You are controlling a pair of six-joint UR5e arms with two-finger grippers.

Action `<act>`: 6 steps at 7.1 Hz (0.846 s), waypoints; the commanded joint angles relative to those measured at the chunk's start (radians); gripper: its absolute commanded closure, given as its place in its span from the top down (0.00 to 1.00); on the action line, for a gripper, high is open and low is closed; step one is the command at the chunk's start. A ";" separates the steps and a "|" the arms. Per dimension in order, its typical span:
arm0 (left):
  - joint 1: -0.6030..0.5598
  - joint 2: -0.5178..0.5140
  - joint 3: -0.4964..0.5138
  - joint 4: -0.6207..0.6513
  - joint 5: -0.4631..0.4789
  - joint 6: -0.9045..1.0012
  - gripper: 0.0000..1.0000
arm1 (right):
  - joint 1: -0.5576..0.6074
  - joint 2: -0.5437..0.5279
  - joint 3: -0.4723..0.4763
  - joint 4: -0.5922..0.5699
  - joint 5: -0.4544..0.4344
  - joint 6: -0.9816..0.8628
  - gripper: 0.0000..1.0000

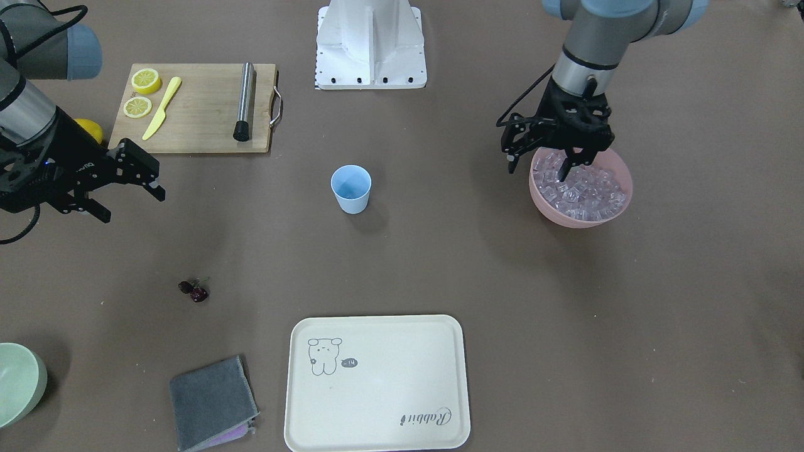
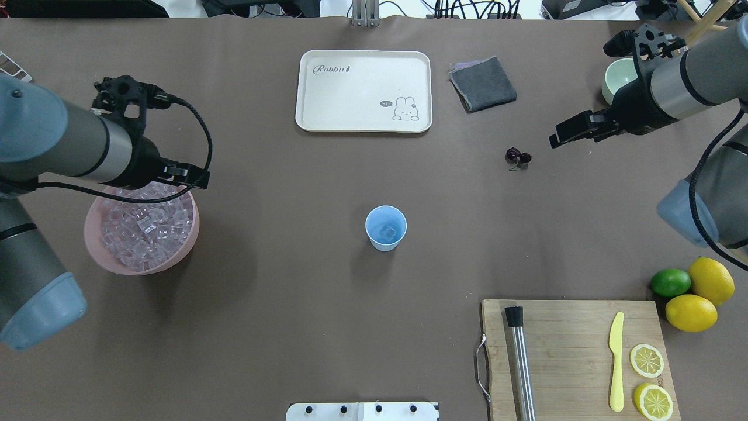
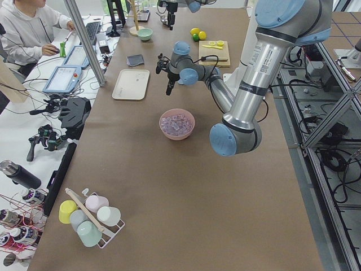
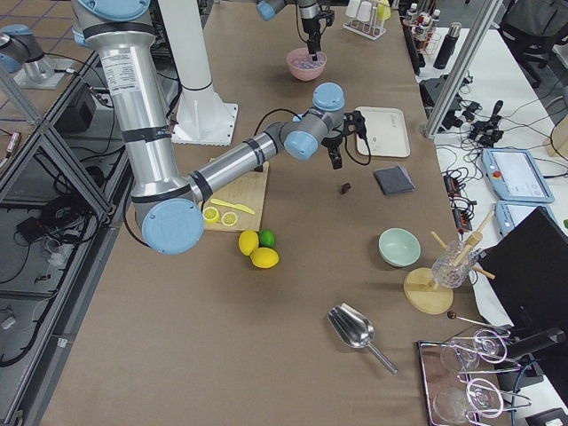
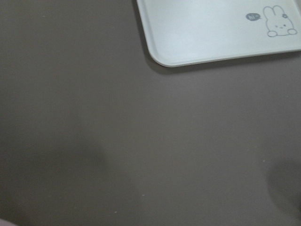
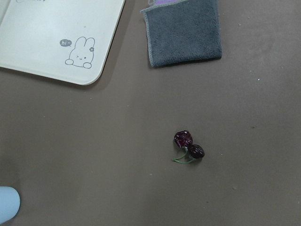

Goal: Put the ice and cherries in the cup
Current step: 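Lower the left gripper into the ice bowl and grasp another cube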

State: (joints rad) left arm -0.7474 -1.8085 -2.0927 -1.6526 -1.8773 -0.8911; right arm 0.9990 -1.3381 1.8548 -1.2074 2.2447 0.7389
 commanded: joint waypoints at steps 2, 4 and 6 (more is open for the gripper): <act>-0.036 0.072 0.040 0.004 -0.051 -0.063 0.90 | -0.006 0.005 -0.002 0.000 -0.007 0.001 0.99; -0.032 0.055 0.066 -0.004 -0.007 0.095 0.83 | -0.006 0.004 0.004 0.000 -0.007 0.001 0.99; -0.030 0.057 0.109 -0.066 0.012 0.271 0.77 | -0.006 0.005 -0.003 0.002 -0.008 0.001 0.99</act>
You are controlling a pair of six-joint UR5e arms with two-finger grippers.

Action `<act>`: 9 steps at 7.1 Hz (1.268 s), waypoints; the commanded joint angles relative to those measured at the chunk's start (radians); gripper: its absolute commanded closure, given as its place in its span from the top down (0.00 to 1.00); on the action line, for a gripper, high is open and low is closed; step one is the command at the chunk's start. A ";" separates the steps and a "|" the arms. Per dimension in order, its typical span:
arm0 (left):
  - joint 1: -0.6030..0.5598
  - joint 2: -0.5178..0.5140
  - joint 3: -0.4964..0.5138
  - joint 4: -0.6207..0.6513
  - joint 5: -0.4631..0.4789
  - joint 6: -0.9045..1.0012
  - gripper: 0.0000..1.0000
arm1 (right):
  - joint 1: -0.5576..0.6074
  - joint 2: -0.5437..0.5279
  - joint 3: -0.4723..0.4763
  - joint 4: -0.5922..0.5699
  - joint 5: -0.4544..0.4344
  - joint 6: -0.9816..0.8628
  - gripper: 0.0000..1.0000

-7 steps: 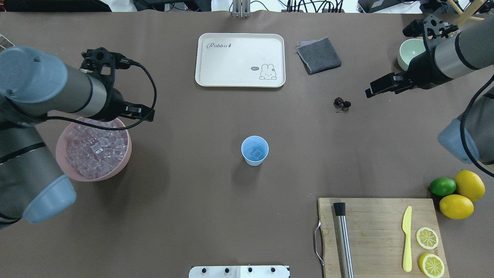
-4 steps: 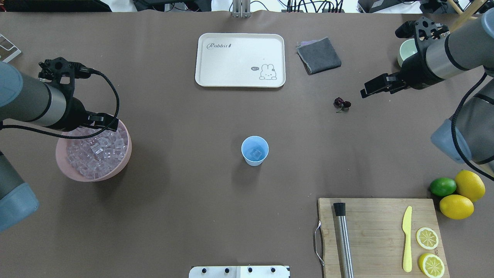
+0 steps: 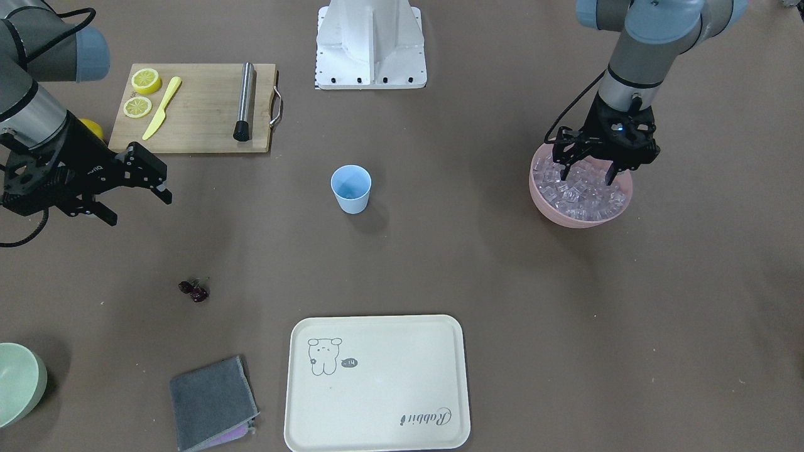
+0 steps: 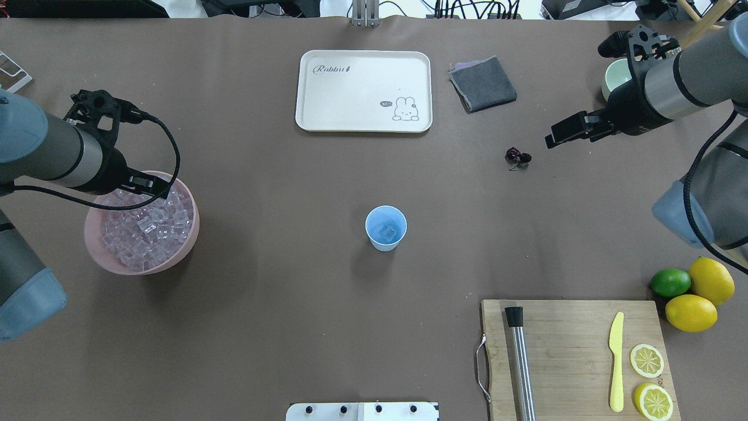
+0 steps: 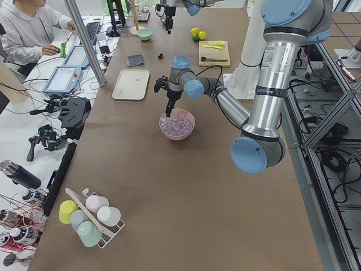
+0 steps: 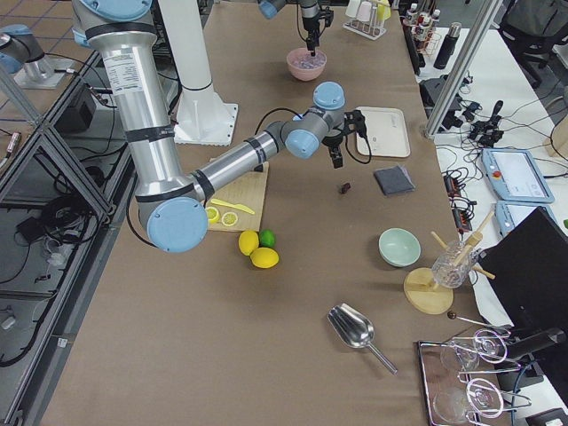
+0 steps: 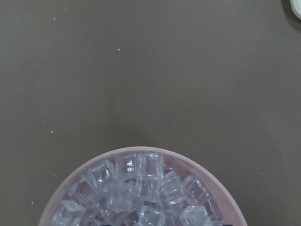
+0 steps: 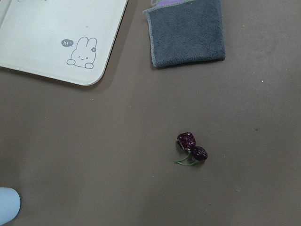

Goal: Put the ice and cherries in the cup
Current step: 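Lower the left gripper into the ice bowl and grasp another cube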

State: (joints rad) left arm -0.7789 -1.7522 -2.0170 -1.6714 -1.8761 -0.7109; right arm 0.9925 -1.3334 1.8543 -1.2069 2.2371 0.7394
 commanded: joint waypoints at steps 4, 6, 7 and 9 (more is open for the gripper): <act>0.009 -0.010 0.182 -0.263 -0.002 0.111 0.75 | 0.000 0.000 0.005 0.001 0.001 0.000 0.99; 0.010 -0.001 0.182 -0.264 -0.002 0.111 0.75 | 0.000 0.000 0.005 0.001 0.001 0.000 1.00; 0.012 0.000 0.184 -0.264 0.000 0.108 0.73 | 0.000 0.000 0.006 0.001 0.001 0.000 1.00; 0.013 0.000 0.185 -0.263 0.000 0.100 0.70 | 0.000 0.000 0.016 0.009 0.003 0.079 1.00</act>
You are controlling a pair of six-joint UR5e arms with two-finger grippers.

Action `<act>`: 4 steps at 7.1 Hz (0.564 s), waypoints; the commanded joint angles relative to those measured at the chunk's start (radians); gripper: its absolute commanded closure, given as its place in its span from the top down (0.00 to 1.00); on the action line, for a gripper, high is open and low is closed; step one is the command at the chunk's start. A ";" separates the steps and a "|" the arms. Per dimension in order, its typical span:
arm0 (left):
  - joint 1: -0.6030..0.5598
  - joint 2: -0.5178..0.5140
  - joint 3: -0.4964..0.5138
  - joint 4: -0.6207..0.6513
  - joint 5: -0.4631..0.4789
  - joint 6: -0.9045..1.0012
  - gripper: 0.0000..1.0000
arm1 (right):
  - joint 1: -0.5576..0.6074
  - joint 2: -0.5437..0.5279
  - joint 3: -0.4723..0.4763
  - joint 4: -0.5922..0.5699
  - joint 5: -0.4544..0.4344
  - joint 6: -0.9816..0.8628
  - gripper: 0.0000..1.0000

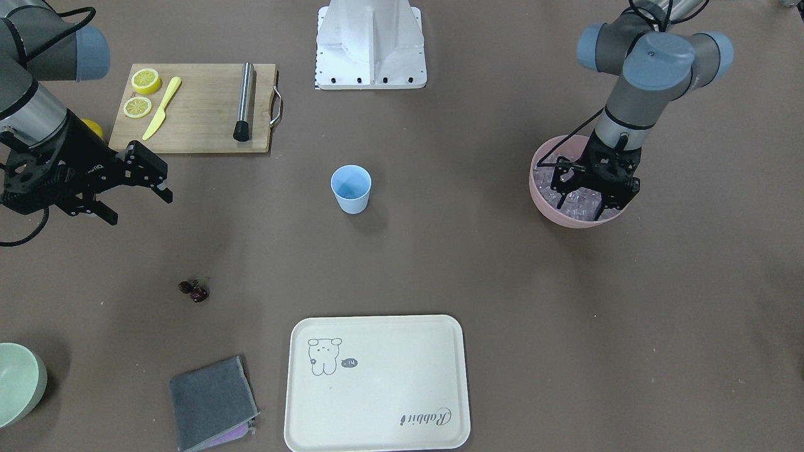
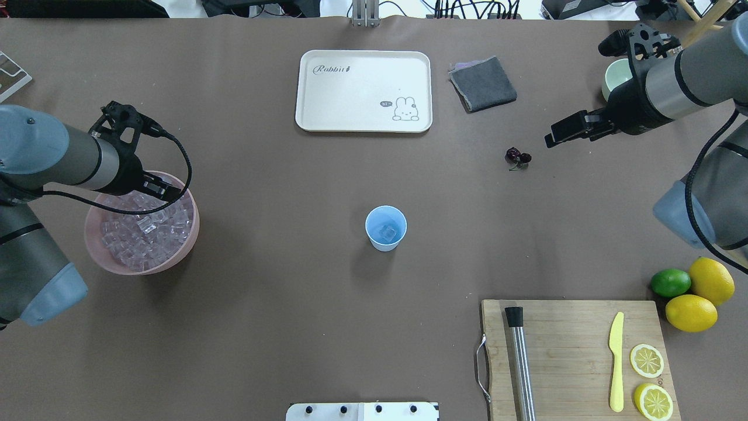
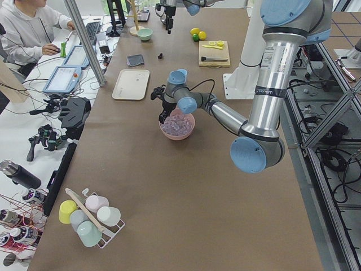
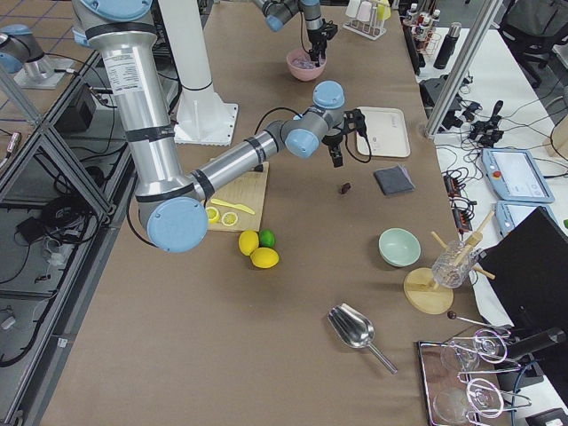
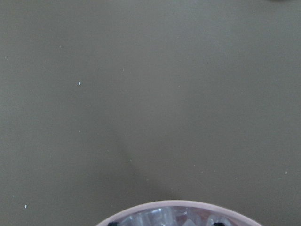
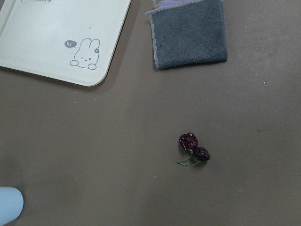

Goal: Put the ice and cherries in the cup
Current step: 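Lower the left gripper into the ice bowl and grasp another cube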

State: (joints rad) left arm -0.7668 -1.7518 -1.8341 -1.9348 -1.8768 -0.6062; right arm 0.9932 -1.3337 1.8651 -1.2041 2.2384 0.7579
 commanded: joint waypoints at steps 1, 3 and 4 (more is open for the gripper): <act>0.001 0.000 0.001 0.002 -0.001 -0.004 0.58 | 0.002 -0.002 0.005 0.009 0.007 0.075 1.00; 0.000 -0.005 -0.002 0.005 -0.002 -0.004 0.26 | 0.002 -0.001 0.003 0.009 0.007 0.077 1.00; 0.000 -0.005 -0.008 0.008 -0.004 -0.004 0.08 | 0.001 -0.001 0.002 0.009 0.007 0.077 1.00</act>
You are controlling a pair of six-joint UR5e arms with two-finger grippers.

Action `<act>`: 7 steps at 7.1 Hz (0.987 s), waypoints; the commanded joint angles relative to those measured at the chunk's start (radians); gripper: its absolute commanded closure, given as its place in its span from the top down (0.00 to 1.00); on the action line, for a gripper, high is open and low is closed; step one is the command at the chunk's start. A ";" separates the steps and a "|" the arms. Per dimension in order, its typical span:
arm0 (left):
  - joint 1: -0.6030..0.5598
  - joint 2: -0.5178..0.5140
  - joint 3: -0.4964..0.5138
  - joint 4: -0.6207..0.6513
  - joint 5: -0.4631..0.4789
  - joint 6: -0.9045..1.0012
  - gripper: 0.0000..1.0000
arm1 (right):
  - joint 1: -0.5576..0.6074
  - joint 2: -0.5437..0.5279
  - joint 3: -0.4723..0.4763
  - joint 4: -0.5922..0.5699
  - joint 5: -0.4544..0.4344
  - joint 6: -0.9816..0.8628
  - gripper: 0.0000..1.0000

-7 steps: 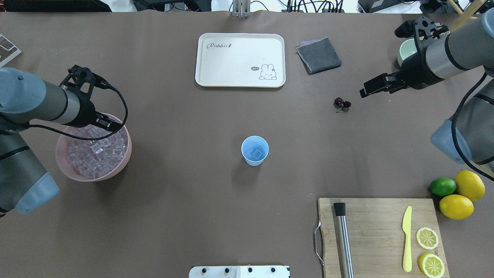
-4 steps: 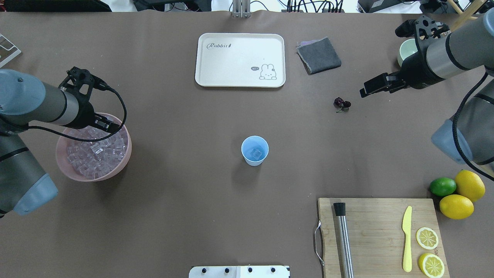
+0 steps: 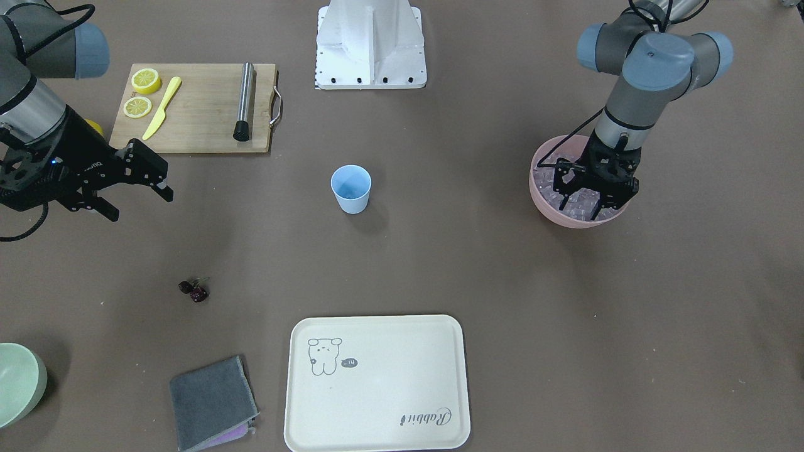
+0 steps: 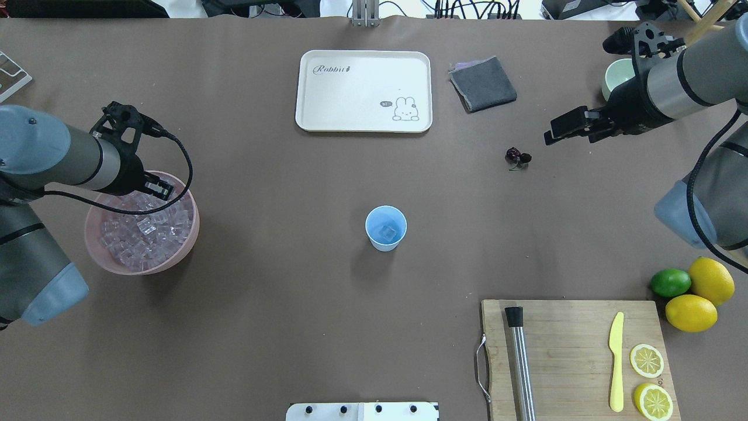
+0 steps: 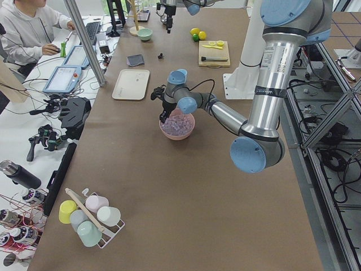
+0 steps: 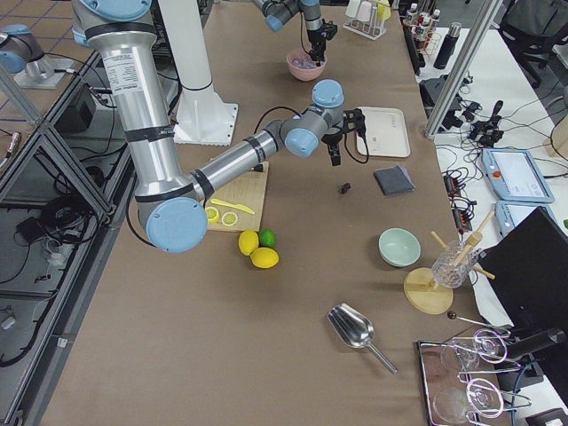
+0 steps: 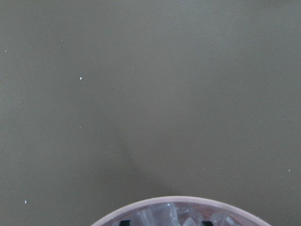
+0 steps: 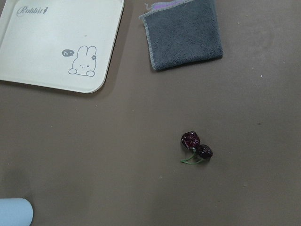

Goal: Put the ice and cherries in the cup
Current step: 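Lower the left gripper into the ice bowl and grasp another cube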

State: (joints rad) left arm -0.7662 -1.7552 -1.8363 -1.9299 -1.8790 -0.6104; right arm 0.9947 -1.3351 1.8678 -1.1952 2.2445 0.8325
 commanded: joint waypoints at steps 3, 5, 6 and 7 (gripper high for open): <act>-0.014 0.009 -0.026 0.008 -0.049 0.004 0.00 | -0.002 0.002 -0.003 0.000 0.001 0.002 1.00; -0.044 0.013 -0.063 0.011 -0.077 0.006 0.00 | -0.002 0.002 -0.004 0.000 -0.002 0.002 1.00; -0.054 0.026 -0.139 0.066 -0.078 0.005 0.00 | -0.004 0.002 -0.007 0.000 -0.003 0.002 1.00; -0.053 -0.015 -0.203 0.166 -0.091 -0.005 0.00 | -0.005 0.002 -0.006 0.000 -0.003 0.002 1.00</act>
State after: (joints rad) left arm -0.8147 -1.7445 -1.9629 -1.8566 -1.9583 -0.6077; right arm 0.9909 -1.3330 1.8625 -1.1949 2.2421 0.8345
